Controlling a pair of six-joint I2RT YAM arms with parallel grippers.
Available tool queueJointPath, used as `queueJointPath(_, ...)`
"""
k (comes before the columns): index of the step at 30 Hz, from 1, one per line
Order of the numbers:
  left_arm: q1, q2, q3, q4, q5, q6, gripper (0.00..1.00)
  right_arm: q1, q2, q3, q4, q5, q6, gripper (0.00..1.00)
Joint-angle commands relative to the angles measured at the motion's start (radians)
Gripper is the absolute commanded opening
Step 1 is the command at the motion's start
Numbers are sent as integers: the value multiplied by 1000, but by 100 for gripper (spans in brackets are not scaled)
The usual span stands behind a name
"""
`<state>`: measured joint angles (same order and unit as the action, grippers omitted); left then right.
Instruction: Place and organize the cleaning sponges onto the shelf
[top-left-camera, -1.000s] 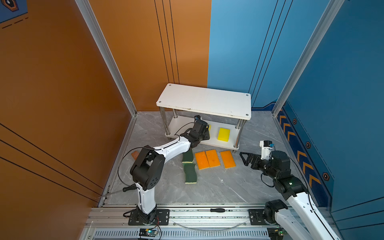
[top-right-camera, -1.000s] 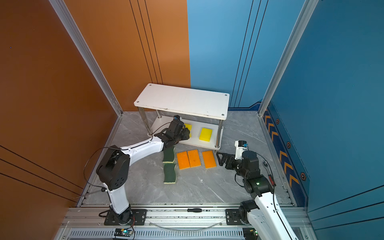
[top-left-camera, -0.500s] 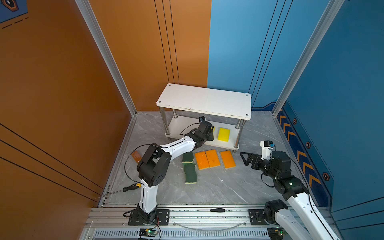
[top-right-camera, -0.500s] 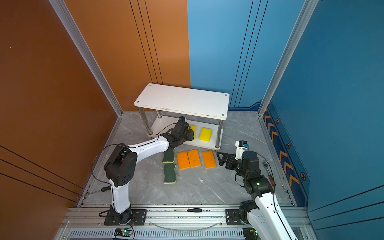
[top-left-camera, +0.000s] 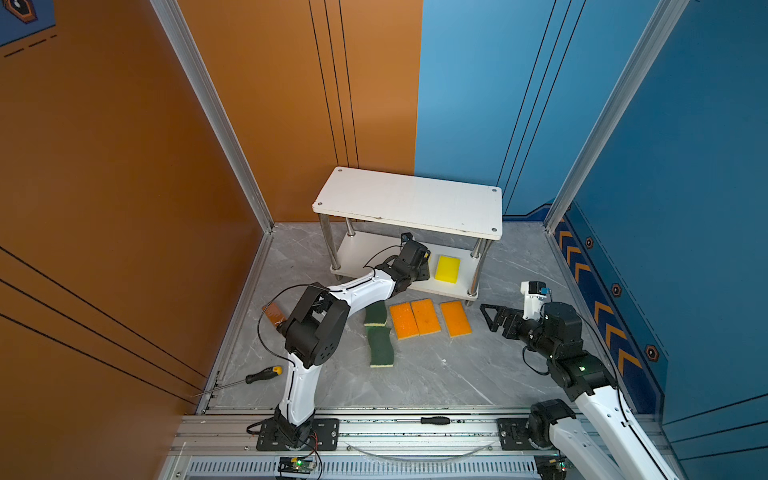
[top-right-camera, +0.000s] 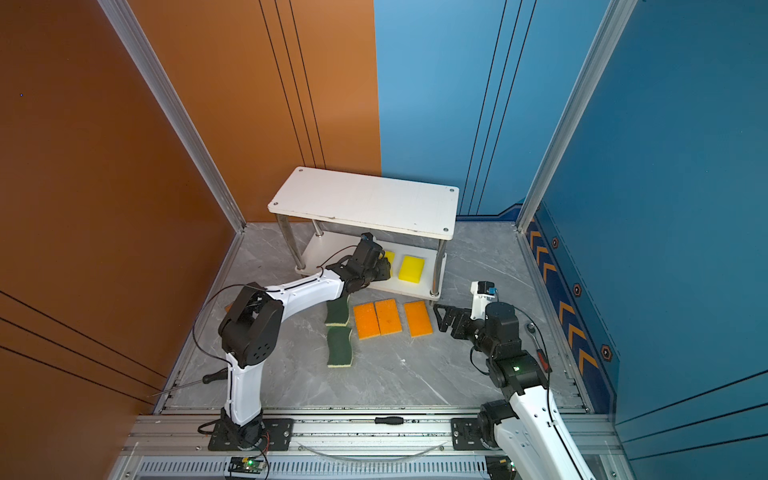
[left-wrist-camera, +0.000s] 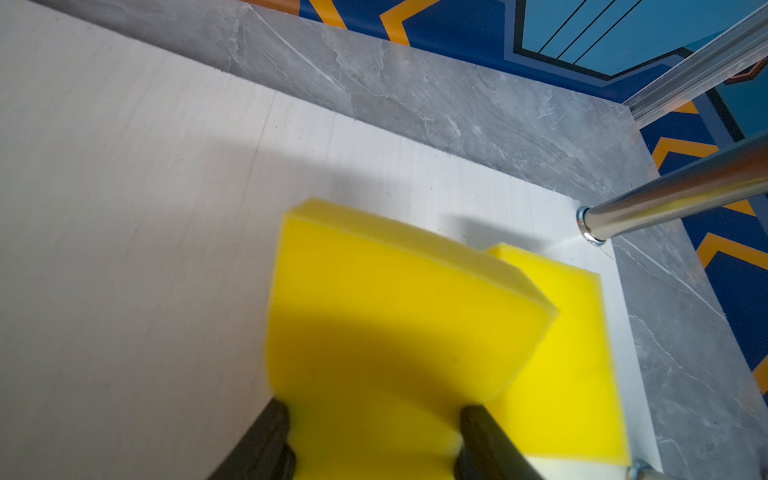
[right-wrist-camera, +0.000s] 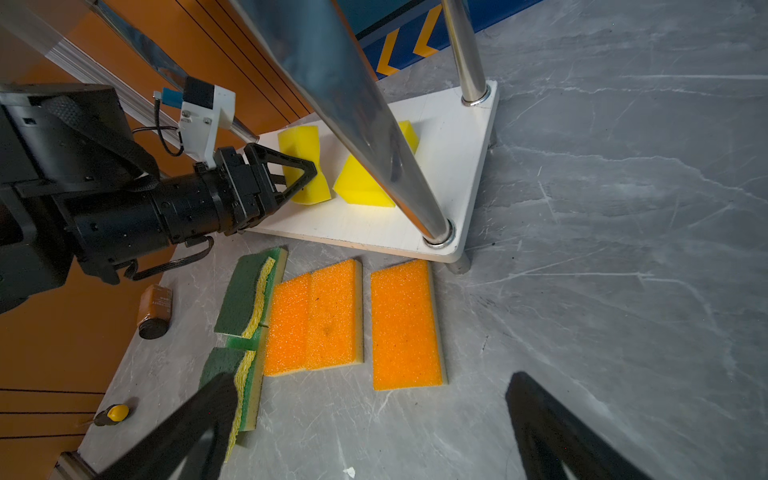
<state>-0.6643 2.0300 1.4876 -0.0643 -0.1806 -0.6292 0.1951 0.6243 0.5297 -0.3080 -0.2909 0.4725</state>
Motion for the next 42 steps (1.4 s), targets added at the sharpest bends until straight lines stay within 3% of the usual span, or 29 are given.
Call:
queueJointPath(1, -2, 21, 26, -34, -23, 3, 55, -7, -11, -11, -30, 12, -6, 100)
queueJointPath(42, -11, 56, 49, -40, -3, -4, 62, -9, -23, -15, -34, 11, -8, 100)
